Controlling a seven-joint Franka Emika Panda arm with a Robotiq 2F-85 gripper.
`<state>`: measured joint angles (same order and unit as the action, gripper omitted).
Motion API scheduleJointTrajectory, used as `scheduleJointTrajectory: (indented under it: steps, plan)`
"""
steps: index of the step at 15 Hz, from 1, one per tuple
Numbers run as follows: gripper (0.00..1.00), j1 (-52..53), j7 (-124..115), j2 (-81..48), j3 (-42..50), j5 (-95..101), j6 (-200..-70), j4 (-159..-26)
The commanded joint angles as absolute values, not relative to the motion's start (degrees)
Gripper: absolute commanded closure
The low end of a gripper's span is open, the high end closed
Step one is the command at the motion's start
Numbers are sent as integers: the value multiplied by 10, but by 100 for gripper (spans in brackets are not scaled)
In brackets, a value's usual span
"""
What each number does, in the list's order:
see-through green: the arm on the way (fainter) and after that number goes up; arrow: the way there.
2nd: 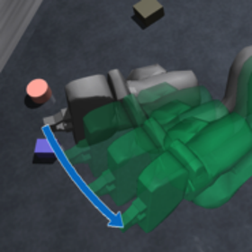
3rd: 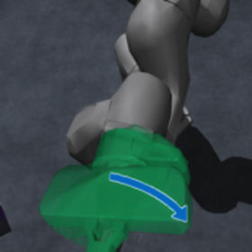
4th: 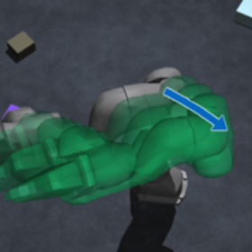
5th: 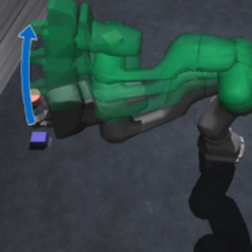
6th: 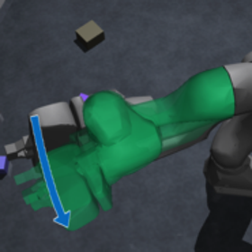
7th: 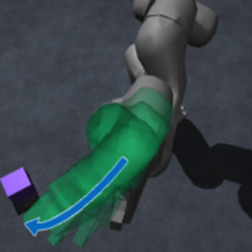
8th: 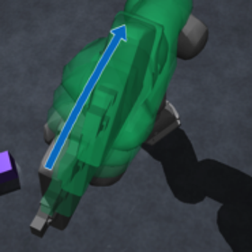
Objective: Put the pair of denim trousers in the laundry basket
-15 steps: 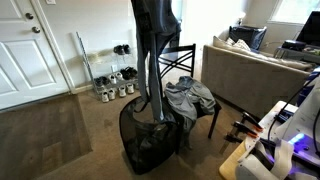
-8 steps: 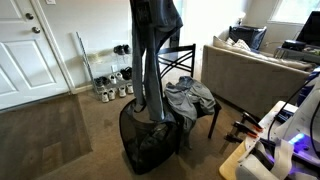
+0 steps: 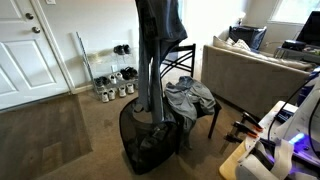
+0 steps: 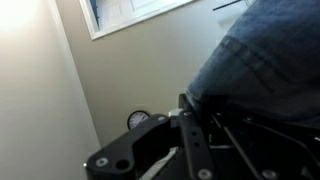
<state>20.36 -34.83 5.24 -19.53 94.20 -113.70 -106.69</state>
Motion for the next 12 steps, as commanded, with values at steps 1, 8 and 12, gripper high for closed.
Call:
scheduleJointTrajectory:
  steps: [1, 8, 12]
  plan:
    - [97, 194, -348, 76, -188, 926, -1143, -1097]
    - [97, 188, -333, 57, -175, 869, -1166, -1109]
    - [97, 189, -323, 33, -175, 849, -1194, -1099]
